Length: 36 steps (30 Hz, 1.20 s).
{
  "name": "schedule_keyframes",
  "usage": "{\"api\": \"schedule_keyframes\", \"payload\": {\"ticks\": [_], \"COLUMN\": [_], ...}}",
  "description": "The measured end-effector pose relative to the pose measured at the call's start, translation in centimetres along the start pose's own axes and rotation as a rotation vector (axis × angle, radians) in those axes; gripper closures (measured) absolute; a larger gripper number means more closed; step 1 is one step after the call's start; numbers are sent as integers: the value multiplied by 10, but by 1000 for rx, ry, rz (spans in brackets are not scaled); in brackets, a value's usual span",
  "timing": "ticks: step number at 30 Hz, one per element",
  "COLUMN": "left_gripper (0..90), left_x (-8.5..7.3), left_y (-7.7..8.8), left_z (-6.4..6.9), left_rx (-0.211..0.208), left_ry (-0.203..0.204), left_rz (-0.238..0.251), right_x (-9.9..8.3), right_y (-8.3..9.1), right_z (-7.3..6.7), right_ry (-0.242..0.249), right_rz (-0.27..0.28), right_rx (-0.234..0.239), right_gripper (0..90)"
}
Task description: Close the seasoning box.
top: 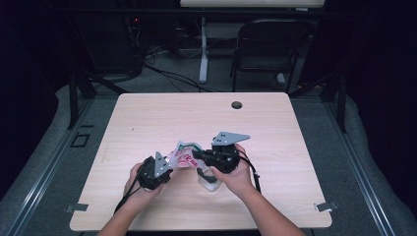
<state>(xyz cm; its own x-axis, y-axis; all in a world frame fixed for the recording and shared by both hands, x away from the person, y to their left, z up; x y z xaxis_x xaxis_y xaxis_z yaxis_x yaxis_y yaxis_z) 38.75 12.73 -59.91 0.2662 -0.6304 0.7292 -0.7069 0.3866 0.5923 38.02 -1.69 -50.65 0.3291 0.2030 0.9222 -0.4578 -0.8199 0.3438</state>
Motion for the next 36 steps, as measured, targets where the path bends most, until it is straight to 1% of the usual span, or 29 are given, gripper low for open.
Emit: {"api": "schedule_keyframes", "payload": {"ticks": [4,10,12,13,14,15,17,18,25,28,30,34,36], "left_gripper": [593,601,601,601,601,601,601,601,603,603,604,604,604], "left_x": [3,8,9,10,11,12,13,15,19,20,21,21,21], "left_y": [-3,-4,-5,-5,-5,-6,-6,-7,-9,-9,-10,-9,-8], "left_z": [-1,-2,-4,-4,-5,-5,-6,-6,-10,-10,-10,-10,-10], "left_rx": [11,36,45,49,54,60,60,67,101,103,112,118,129], "left_ry": [-19,-63,-78,-77,-87,-85,-92,-95,-126,-130,-143,-165,-181], "left_rz": [3,3,4,4,2,7,2,11,19,20,25,22,20], "right_x": [0,0,0,1,1,1,1,1,1,0,0,-2,-3], "right_y": [2,4,5,5,6,6,7,7,10,11,11,12,13], "right_z": [3,6,7,8,8,8,9,10,14,14,15,14,14], "right_ry": [2,-7,-2,-4,-4,-6,-7,-11,-18,-14,-17,-18,-15], "right_rz": [-1,6,8,9,9,12,12,15,23,19,21,19,17], "right_rx": [-8,-15,-17,-18,-17,-20,-23,-20,-28,-31,-33,-35,-38], "right_gripper": [900,900,900,900,900,900,900,900,900,900,900,899,899]}}
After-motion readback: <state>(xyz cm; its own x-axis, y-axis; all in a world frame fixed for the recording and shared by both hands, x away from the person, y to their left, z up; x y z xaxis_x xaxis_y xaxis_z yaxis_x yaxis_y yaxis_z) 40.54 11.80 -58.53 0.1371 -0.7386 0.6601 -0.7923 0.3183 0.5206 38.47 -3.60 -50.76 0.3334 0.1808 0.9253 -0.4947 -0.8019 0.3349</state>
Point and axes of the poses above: each handheld gripper's, and its own axes: y roughly backward along the jaws, x roughly out of its top, z roughly to its right, the point moved 9 cm from there along -y, roughly forward along the jaws, and after that the axes turned 3 degrees about z, right-handed, at the moved point
